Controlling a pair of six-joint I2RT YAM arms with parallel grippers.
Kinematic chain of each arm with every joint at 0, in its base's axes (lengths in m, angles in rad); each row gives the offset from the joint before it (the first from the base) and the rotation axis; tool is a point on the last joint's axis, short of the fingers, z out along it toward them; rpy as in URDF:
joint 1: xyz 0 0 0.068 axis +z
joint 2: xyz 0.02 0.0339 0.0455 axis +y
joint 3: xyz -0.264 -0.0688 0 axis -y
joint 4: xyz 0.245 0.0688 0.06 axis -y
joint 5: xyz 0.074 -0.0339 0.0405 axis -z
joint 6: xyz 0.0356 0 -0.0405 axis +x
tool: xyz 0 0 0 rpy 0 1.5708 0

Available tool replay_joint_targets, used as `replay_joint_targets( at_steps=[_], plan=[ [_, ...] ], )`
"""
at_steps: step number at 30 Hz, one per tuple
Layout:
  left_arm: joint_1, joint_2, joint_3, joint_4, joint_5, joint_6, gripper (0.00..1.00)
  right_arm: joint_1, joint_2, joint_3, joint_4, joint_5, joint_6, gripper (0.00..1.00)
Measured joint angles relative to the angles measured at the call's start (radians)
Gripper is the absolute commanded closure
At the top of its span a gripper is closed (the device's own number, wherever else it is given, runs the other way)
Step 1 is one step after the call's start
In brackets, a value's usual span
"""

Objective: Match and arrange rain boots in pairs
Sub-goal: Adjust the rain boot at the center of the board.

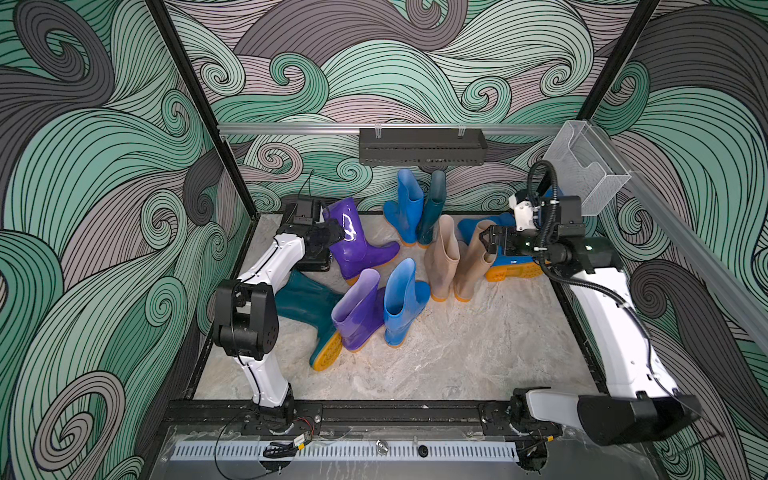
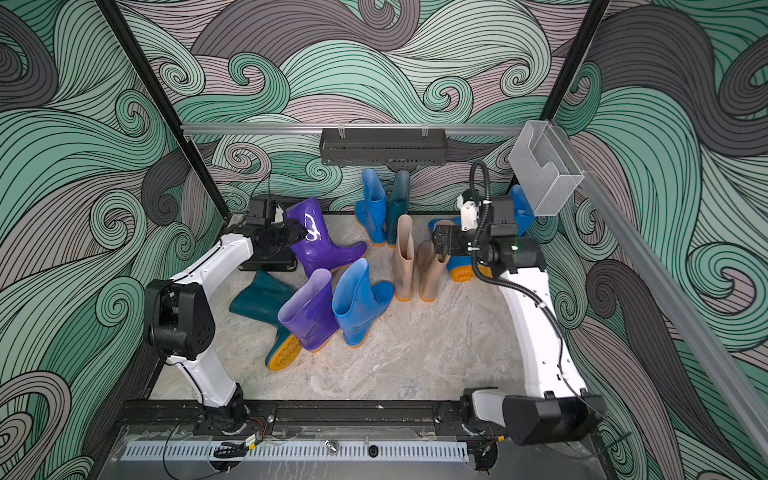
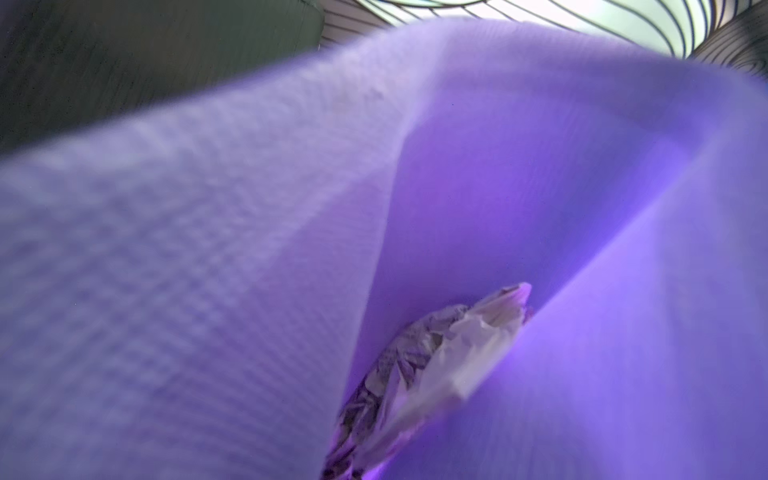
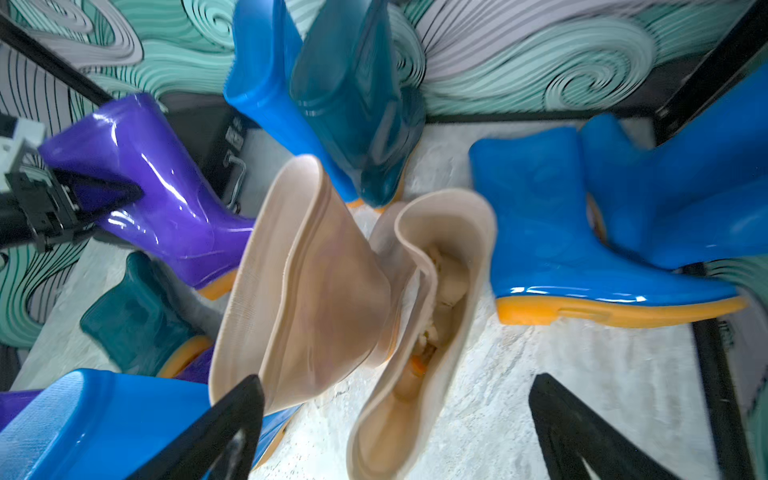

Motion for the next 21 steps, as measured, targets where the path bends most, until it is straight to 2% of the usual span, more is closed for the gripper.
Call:
replay_joint_targets(
  at_steps=[5,10,11,12,13,21],
  plan=[
    [0.000,-0.044,0.000,-0.033,0.023,0.047,0.24,-0.089,-0.100,-0.018,-0.003,0.132,0.018,0.01],
    [0.000,-0.087,0.000,-0.072,0.050,0.089,0.17,-0.230,-0.135,-0.158,-0.007,0.193,0.042,0.00],
    [-0.001,-0.096,0.000,-0.076,0.053,0.095,0.13,-0.253,-0.131,-0.187,-0.008,0.192,0.042,0.00],
    [-0.001,-0.106,0.000,-0.079,0.055,0.102,0.12,-0.276,-0.121,-0.216,-0.008,0.191,0.042,0.00],
    [-0.002,-0.119,0.000,-0.080,0.056,0.106,0.06,-0.290,-0.106,-0.238,-0.006,0.187,0.040,0.00],
    [-0.003,-0.216,-0.025,-0.074,0.058,0.122,0.06,-0.272,0.166,-0.260,0.053,0.141,-0.013,0.01]
  ],
)
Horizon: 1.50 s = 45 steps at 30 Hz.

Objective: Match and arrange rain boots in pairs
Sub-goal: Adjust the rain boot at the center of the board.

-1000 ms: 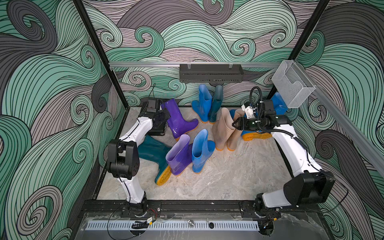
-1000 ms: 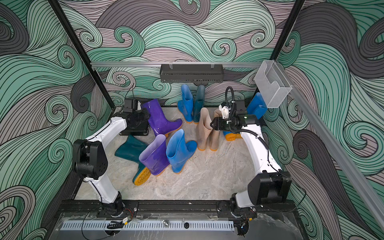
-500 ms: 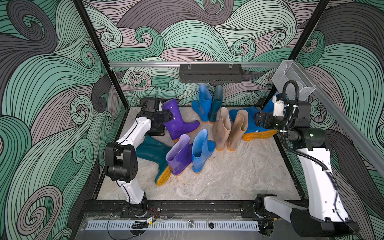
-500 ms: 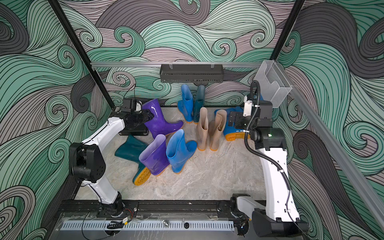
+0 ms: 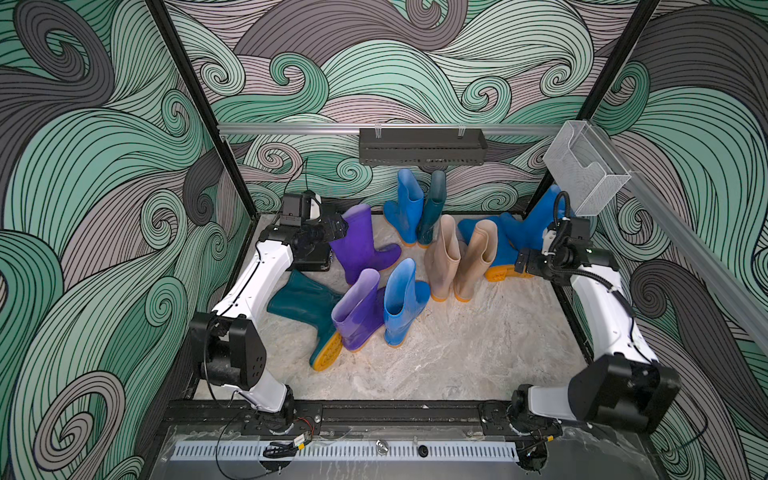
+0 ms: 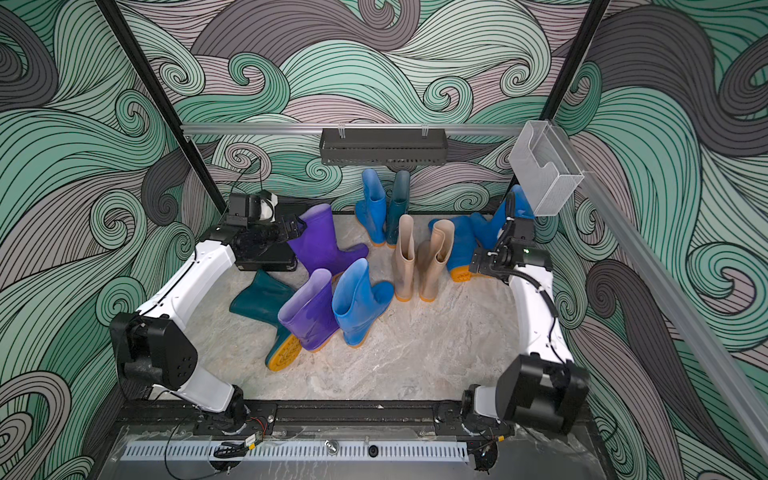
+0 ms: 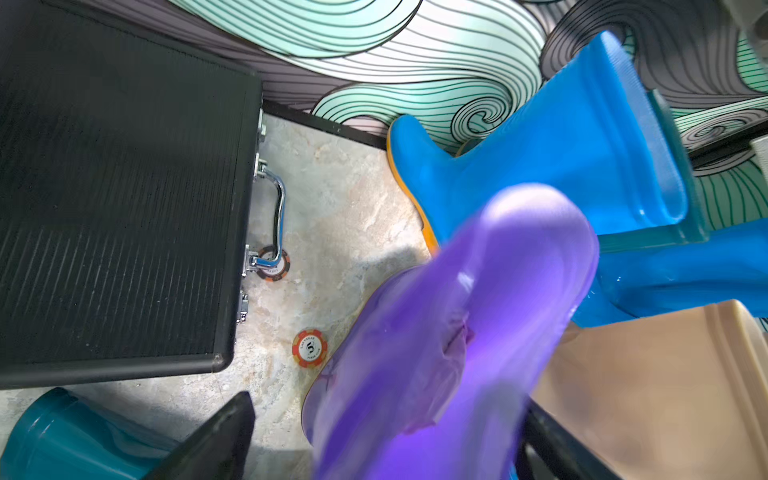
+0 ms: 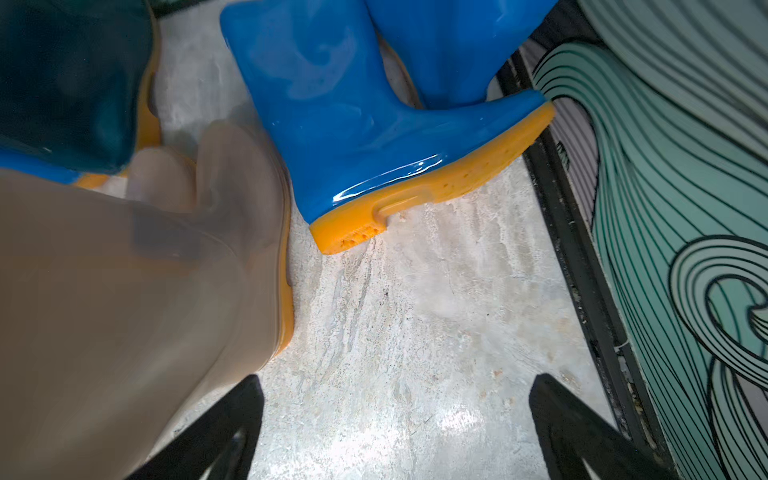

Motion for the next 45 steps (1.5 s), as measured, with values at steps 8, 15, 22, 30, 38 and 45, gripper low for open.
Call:
replay_joint_targets(
  at_steps=[8,15,22,30,38,45],
  plan=[
    [-0.005,-0.052,-0.068,0.036,-0.010,0.018,0.05,0.090,0.289,0.156,0.052,0.025,-0.058,0.00],
    [-0.010,-0.088,-0.097,0.078,-0.015,0.040,0.05,0.134,0.539,0.346,0.086,0.063,-0.082,0.00],
    [-0.028,-0.091,-0.097,0.103,-0.013,0.064,0.05,0.140,0.732,0.512,0.098,0.117,-0.116,0.00],
    [-0.056,-0.091,-0.097,0.106,-0.016,0.080,0.06,0.134,0.840,0.601,0.106,0.089,-0.182,0.23],
    [-0.076,-0.091,-0.095,0.105,-0.023,0.092,0.05,0.127,0.829,0.530,0.156,-0.001,-0.241,0.89],
    [-0.084,-0.091,-0.074,0.108,-0.024,0.100,0.05,0.119,0.779,0.467,0.172,-0.071,-0.242,0.42]
  ],
)
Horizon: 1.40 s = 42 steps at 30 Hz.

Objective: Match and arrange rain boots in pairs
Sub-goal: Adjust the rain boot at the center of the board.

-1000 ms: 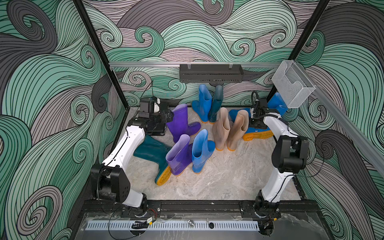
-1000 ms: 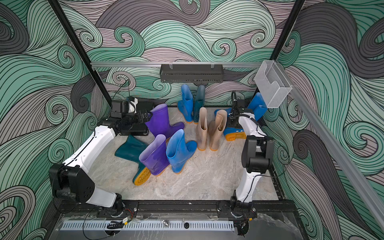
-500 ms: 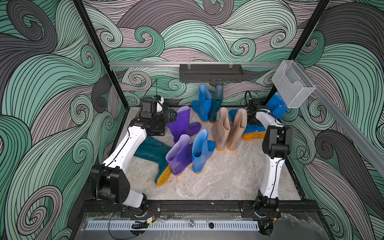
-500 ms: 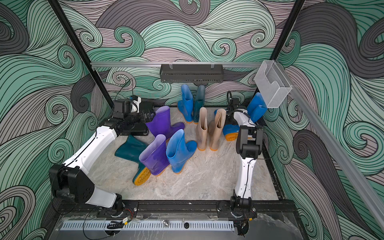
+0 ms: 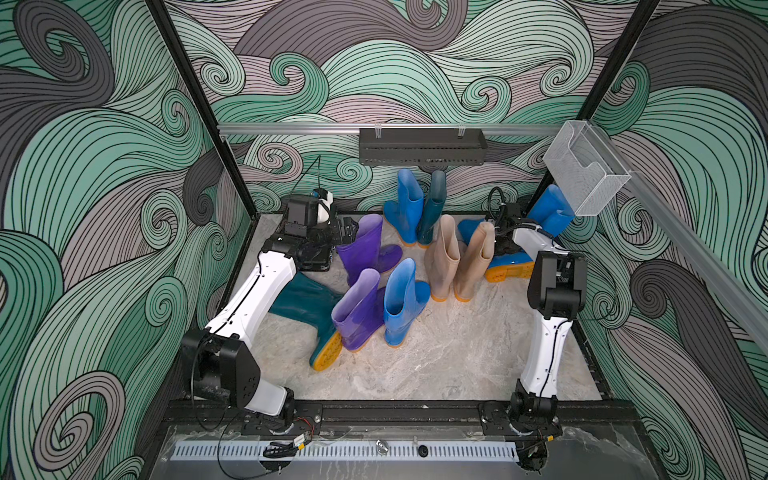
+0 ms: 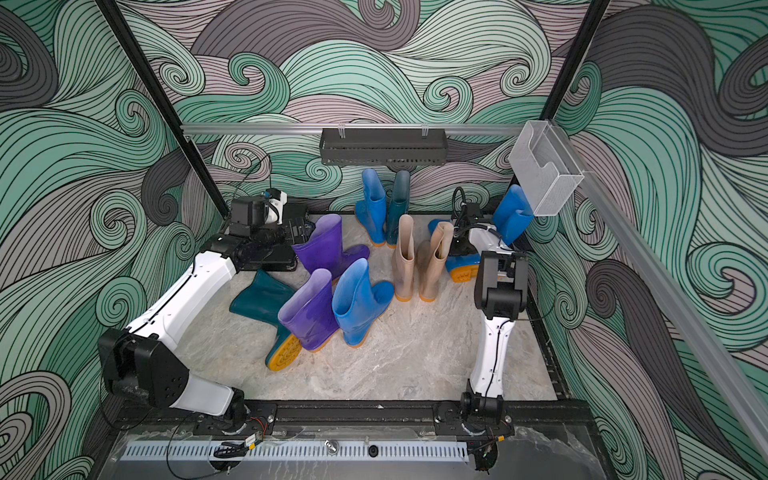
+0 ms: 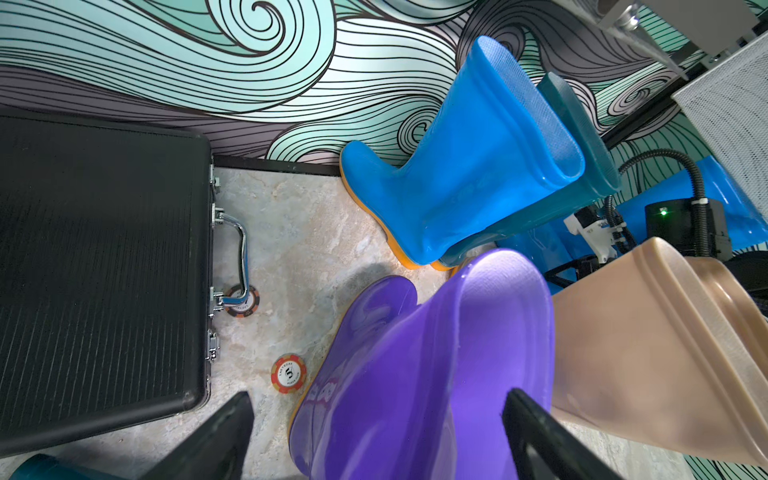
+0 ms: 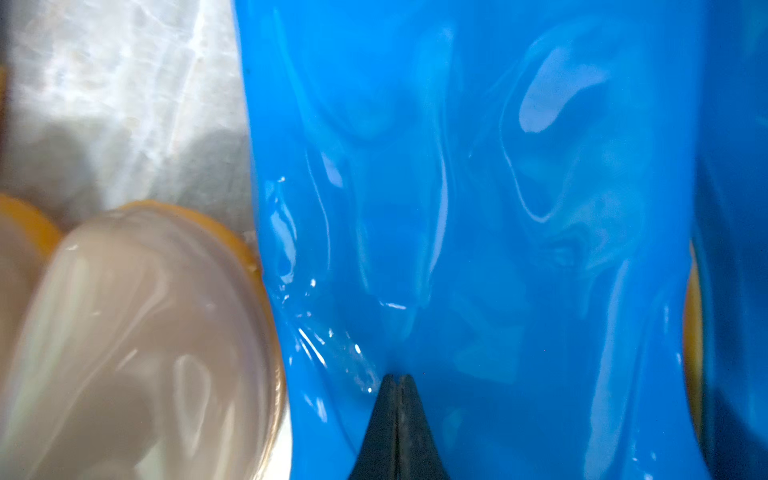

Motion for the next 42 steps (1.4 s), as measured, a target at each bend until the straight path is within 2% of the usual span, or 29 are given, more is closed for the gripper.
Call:
replay_joint_targets(
  at_steps=[1,3,7,9,10,11,20,29,33,37,42],
  plan=[
    [0.000,0.000,0.000,0.001,0.000,0.000,0.05,0.000,-0.014,-0.011,-0.010,-0.008,0.003,0.34],
    [0.000,0.000,0.000,0.002,0.000,0.002,0.05,0.006,-0.043,-0.022,-0.034,-0.014,0.010,0.25],
    [0.000,0.000,0.000,0.004,0.000,0.008,0.05,0.032,-0.081,-0.022,-0.087,0.033,0.026,0.16],
    [0.000,0.000,0.000,0.005,0.000,0.012,0.05,0.044,-0.091,-0.034,-0.111,0.070,0.042,0.09],
    [0.000,0.000,0.000,0.005,0.000,0.014,0.05,0.050,-0.100,-0.056,-0.113,0.083,0.055,0.03],
    [-0.002,-0.001,0.000,0.005,0.001,0.015,0.05,0.053,-0.106,-0.074,-0.113,0.090,0.059,0.02],
    [-0.015,-0.003,0.000,0.013,0.004,0.015,0.05,0.042,-0.208,-0.262,-0.033,0.146,0.099,0.06],
    [-0.018,-0.004,0.000,0.016,0.008,0.018,0.05,-0.040,-0.386,-0.459,-0.066,0.171,0.107,0.06],
    [-0.018,-0.006,0.000,0.019,0.010,0.018,0.05,-0.047,-0.419,-0.486,-0.063,0.174,0.099,0.03],
    [-0.018,-0.011,0.000,0.020,0.013,0.020,0.05,0.003,-0.424,-0.469,-0.045,0.180,0.058,0.01],
    [-0.018,-0.018,0.000,0.021,0.015,0.024,0.05,0.056,-0.296,-0.385,0.007,0.196,0.028,0.02]
  ],
)
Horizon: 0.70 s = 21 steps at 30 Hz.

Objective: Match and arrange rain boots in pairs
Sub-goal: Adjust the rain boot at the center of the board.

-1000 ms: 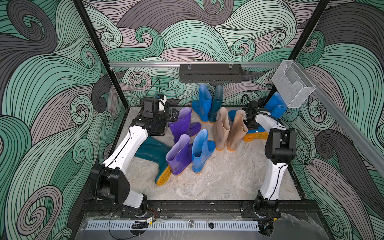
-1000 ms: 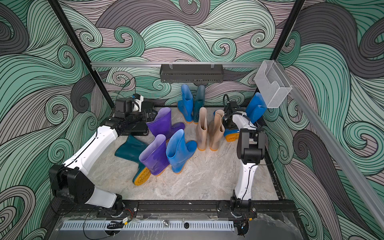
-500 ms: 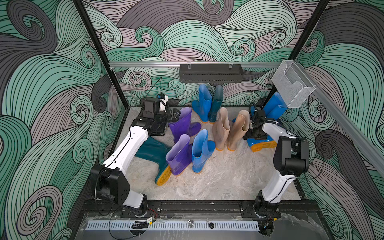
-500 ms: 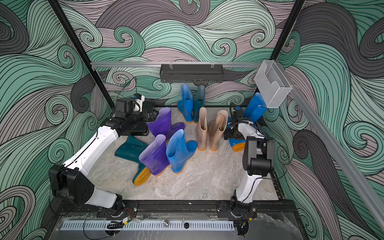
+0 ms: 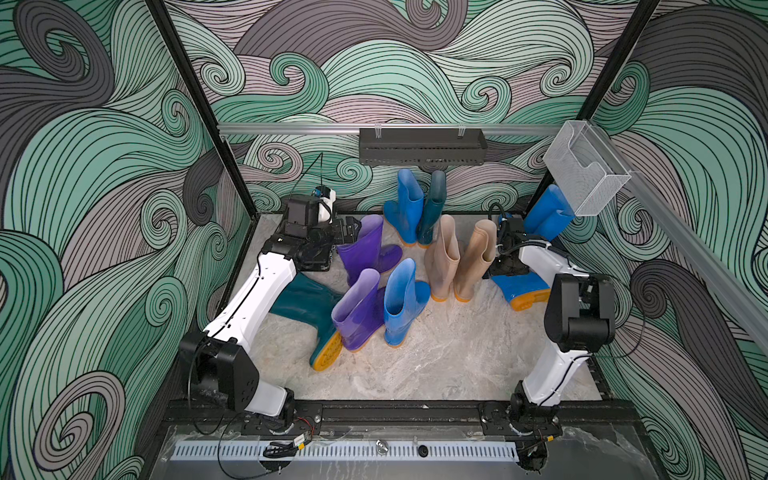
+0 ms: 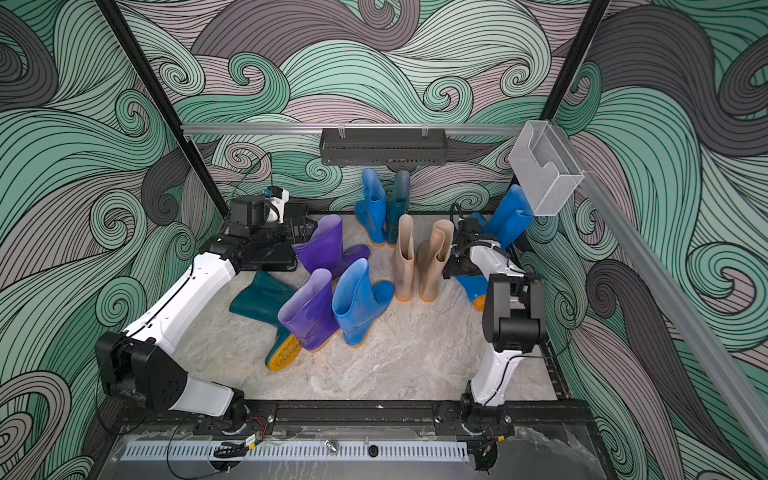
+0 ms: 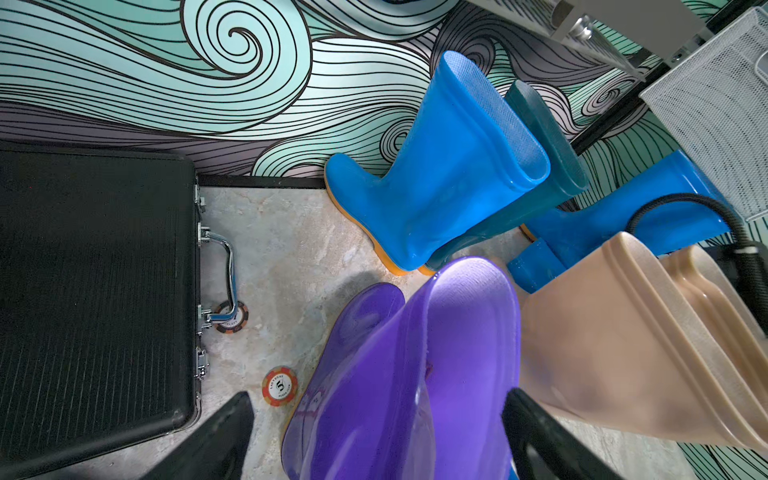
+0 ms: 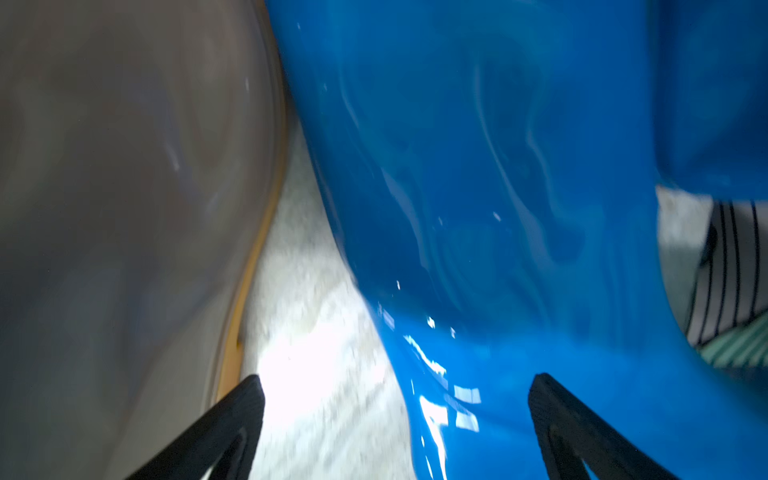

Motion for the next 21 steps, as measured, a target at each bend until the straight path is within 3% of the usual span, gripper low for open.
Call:
replay_joint_targets(
  at_steps=[3,6,8,10,13,14,17,21],
  plan=[
    [0.000,0.000,0.000,0.002,0.000,0.000,0.05,0.006,0.063,-0.003,0.040,0.034,0.000,0.08],
    [0.000,0.000,0.000,0.003,0.000,0.000,0.05,0.018,0.088,-0.033,0.103,0.116,-0.003,0.29],
    [0.000,0.000,0.000,0.005,0.000,0.000,0.05,0.032,0.061,-0.083,0.166,0.178,-0.010,0.54],
    [0.000,0.000,0.000,0.009,0.000,0.000,0.05,0.045,0.018,-0.143,0.237,0.205,-0.021,0.67],
    [0.000,0.000,0.000,0.014,0.000,-0.002,0.05,0.066,-0.023,-0.184,0.283,0.231,-0.043,0.96],
    [0.000,0.000,0.000,0.015,0.000,-0.002,0.05,0.067,-0.026,-0.185,0.286,0.240,-0.052,1.00],
    [-0.001,0.000,0.000,0.018,0.000,-0.002,0.05,0.063,-0.046,-0.187,0.284,0.247,-0.053,1.00],
    [-0.002,-0.015,-0.006,0.021,0.000,-0.003,0.05,0.062,-0.188,-0.270,0.281,0.229,-0.053,1.00]
  ],
)
